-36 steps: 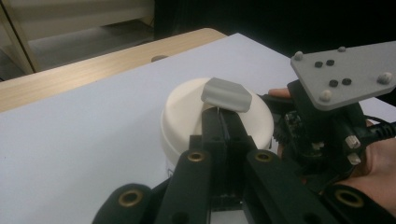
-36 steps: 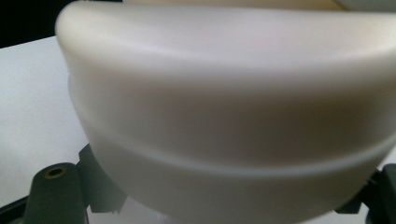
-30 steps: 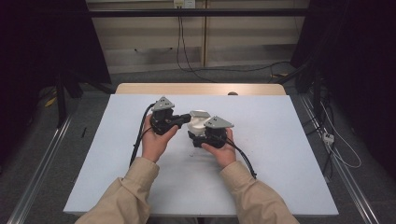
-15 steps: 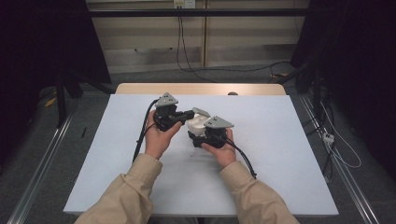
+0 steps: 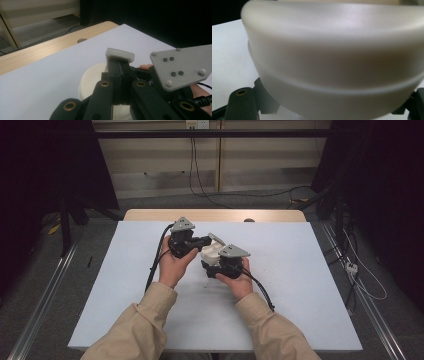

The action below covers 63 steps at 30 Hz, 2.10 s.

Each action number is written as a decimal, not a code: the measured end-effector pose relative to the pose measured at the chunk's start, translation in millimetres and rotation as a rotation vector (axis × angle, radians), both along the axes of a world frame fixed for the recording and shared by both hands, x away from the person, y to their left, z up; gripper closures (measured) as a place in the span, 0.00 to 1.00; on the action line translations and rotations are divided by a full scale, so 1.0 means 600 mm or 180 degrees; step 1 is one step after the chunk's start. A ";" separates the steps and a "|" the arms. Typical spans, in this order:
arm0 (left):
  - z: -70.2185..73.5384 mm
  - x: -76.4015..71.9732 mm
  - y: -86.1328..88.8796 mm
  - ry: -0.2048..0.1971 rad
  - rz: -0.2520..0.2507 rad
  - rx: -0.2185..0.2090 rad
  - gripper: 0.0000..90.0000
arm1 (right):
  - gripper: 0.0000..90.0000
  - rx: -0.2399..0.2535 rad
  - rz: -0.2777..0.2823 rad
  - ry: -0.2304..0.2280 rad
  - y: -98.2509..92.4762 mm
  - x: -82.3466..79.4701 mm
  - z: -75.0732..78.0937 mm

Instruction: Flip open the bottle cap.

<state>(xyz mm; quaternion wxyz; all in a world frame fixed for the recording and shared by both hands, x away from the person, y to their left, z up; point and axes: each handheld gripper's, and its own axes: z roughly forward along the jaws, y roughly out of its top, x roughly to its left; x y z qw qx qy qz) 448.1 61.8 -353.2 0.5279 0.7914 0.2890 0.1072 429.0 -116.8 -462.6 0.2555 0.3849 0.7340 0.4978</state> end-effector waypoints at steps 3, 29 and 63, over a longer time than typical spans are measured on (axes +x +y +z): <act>0.001 0.002 -0.004 -0.0006 -0.0002 -0.0016 1.00 | 0.21 0.0003 0.0000 0.0001 0.000 0.000 0.000; 0.010 0.019 -0.028 0.0011 -0.0041 -0.0002 1.00 | 0.21 0.0005 0.0002 -0.0005 -0.001 0.001 0.000; 0.017 0.031 -0.045 -0.0011 -0.0074 -0.0022 1.00 | 0.21 0.0000 0.0000 -0.0007 0.000 0.001 0.000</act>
